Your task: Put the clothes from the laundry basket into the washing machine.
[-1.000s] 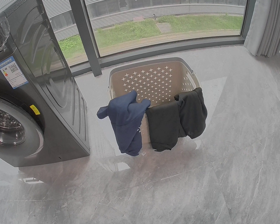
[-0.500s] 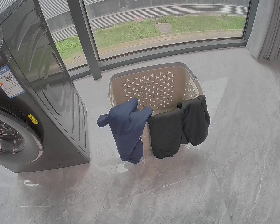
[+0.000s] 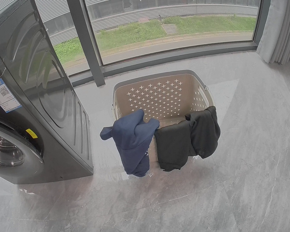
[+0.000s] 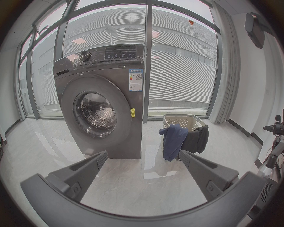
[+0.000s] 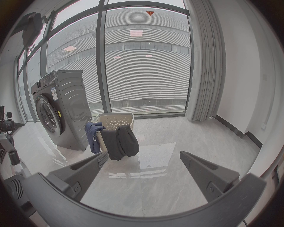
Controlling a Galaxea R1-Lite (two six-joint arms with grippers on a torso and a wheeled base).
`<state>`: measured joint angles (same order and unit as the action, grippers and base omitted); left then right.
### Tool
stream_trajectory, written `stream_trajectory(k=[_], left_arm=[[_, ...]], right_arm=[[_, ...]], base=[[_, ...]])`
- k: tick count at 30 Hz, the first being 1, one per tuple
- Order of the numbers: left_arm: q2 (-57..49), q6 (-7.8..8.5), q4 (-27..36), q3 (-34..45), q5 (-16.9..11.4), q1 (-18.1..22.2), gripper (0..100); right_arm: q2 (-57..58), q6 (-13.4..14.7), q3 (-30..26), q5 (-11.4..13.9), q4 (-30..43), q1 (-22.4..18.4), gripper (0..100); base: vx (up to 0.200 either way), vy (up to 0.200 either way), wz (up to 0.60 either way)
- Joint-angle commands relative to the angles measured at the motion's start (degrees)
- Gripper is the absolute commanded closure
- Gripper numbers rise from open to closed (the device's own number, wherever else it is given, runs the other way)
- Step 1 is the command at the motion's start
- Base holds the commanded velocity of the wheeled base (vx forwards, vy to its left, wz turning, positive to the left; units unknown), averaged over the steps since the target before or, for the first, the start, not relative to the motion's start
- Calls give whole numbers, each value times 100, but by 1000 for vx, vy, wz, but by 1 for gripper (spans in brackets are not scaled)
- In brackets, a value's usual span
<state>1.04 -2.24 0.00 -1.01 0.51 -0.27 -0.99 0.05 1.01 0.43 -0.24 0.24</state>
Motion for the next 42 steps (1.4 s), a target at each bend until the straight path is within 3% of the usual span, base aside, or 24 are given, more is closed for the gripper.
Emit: stream_trajectory(k=[1,10,22,31,42], left_arm=[[-77,-13,0,92,2,0,0],[-77,-13,0,92,2,0,0],[-77,-13,0,92,2,0,0],[-77,-13,0,92,2,9,0],[-77,-13,0,92,19,0,0]], right_arm=[[99,4,-101,1,-2,2,0],[99,4,-101,1,-2,2,0],[99,4,-101,1,-2,2,0],[99,4,-101,1,-2,2,0],[99,4,-101,10,-2,2,0]], base=[[0,0,0],[0,-200,0],[0,0,0],[0,-200,0],[36,0,0]])
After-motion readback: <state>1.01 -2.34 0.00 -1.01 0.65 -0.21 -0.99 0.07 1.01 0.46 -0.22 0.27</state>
